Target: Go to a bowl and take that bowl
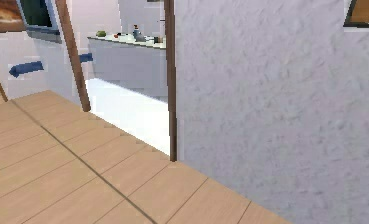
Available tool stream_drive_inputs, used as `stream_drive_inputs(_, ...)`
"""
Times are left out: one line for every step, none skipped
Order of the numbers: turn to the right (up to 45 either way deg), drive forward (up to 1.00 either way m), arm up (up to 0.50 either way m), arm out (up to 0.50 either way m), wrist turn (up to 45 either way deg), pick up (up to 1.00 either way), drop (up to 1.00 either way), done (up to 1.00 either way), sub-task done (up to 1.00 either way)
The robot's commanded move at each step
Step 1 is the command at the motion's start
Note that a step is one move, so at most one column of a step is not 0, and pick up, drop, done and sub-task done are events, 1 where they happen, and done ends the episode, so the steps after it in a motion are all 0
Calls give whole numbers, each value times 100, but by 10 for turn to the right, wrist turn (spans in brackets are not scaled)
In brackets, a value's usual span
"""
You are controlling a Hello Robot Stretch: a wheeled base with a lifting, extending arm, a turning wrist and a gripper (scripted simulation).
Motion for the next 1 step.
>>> stream_drive_inputs(0, 0, 38, 0, 0, 0, 0, 0, 0)
